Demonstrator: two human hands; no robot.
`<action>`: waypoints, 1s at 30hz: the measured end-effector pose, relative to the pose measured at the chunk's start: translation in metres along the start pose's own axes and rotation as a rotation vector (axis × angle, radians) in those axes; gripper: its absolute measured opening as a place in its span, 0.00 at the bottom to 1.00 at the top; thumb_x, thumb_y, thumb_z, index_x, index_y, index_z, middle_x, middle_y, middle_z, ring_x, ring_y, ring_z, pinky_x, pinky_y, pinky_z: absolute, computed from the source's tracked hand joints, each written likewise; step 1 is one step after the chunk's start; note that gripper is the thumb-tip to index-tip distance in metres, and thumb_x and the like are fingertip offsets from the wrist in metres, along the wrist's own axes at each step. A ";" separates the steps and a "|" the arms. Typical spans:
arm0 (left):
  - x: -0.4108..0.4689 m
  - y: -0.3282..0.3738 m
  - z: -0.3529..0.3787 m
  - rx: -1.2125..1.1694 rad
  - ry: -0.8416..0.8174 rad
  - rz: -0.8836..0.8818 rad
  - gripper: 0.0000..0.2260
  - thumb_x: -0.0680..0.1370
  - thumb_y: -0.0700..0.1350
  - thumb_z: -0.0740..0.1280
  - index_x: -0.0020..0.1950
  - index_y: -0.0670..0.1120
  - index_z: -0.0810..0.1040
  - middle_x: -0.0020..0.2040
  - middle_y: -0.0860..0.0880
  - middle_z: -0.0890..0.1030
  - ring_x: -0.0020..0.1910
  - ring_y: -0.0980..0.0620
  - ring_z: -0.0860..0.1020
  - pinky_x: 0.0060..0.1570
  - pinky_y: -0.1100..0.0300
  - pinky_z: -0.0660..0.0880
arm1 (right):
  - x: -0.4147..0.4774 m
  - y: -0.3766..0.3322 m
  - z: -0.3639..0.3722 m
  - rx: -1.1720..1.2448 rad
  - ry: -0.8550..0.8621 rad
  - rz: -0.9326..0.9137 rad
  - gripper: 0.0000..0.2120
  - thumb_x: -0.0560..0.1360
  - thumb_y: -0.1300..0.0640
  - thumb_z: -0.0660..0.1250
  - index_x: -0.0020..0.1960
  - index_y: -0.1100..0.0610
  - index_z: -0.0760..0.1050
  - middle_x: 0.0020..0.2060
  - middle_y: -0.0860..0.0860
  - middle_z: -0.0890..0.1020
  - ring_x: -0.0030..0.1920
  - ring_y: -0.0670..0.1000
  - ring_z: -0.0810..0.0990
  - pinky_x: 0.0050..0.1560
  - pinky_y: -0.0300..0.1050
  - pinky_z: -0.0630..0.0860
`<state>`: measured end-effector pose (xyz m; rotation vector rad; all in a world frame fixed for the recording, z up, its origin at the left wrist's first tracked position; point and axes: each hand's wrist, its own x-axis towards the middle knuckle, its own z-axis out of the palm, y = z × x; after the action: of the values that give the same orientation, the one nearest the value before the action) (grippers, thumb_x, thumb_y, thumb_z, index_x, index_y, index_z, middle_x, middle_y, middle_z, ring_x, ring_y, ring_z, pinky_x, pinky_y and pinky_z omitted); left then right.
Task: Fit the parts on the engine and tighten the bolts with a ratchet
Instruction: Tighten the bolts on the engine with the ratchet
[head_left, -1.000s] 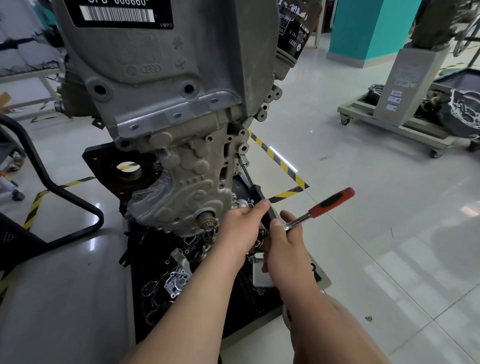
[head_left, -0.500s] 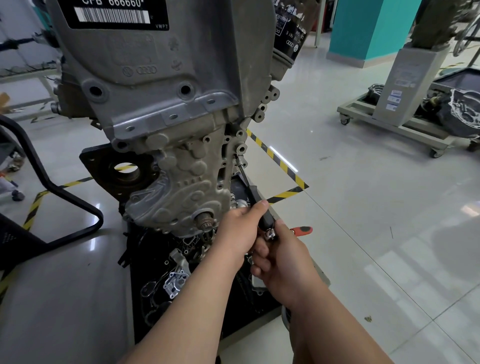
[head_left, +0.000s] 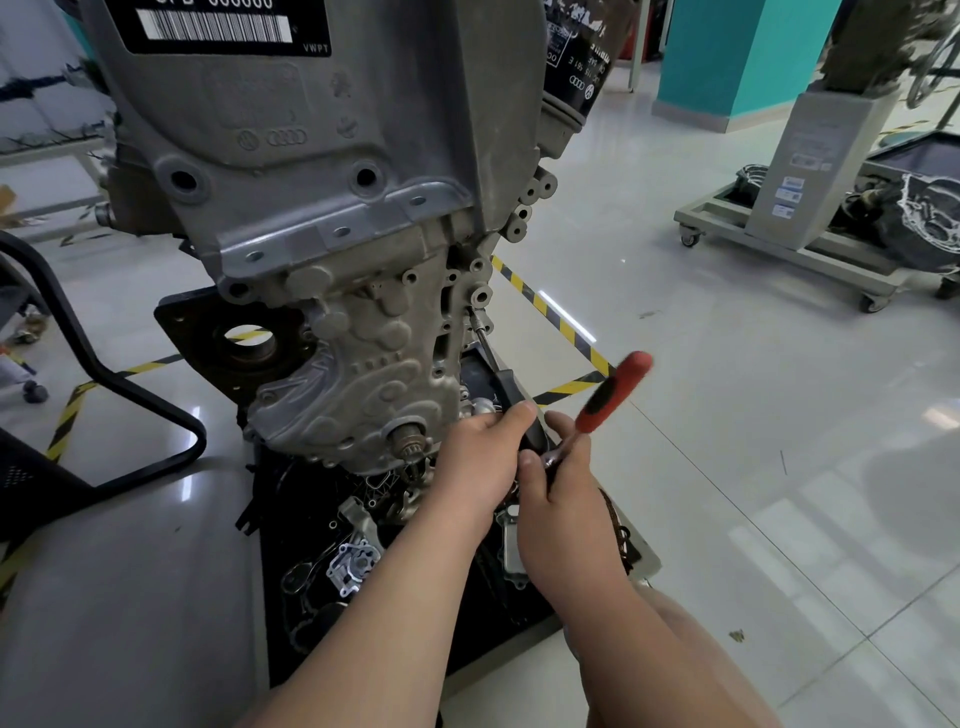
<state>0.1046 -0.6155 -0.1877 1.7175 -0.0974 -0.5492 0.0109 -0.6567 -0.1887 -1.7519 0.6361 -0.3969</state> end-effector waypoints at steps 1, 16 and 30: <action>0.000 0.000 0.000 -0.006 -0.007 0.002 0.16 0.74 0.55 0.69 0.37 0.43 0.80 0.27 0.51 0.76 0.28 0.53 0.74 0.30 0.62 0.71 | -0.001 -0.001 0.000 -0.030 -0.006 -0.015 0.16 0.81 0.48 0.56 0.64 0.33 0.57 0.43 0.36 0.78 0.41 0.36 0.78 0.37 0.37 0.69; -0.004 0.003 -0.004 -0.023 -0.034 -0.007 0.21 0.76 0.58 0.67 0.45 0.38 0.79 0.24 0.48 0.71 0.21 0.50 0.69 0.23 0.64 0.63 | 0.009 -0.003 -0.001 0.575 -0.084 0.303 0.09 0.83 0.52 0.54 0.55 0.52 0.72 0.25 0.48 0.74 0.22 0.46 0.68 0.25 0.43 0.70; -0.004 0.005 -0.006 -0.022 -0.118 -0.043 0.22 0.76 0.62 0.65 0.45 0.41 0.77 0.23 0.46 0.75 0.19 0.51 0.72 0.21 0.66 0.65 | 0.013 -0.011 -0.012 1.160 -0.352 0.588 0.23 0.82 0.45 0.51 0.43 0.59 0.75 0.25 0.50 0.67 0.20 0.47 0.60 0.23 0.40 0.67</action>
<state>0.1042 -0.6097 -0.1813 1.6686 -0.1376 -0.6811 0.0170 -0.6723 -0.1753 -0.4645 0.4705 0.0016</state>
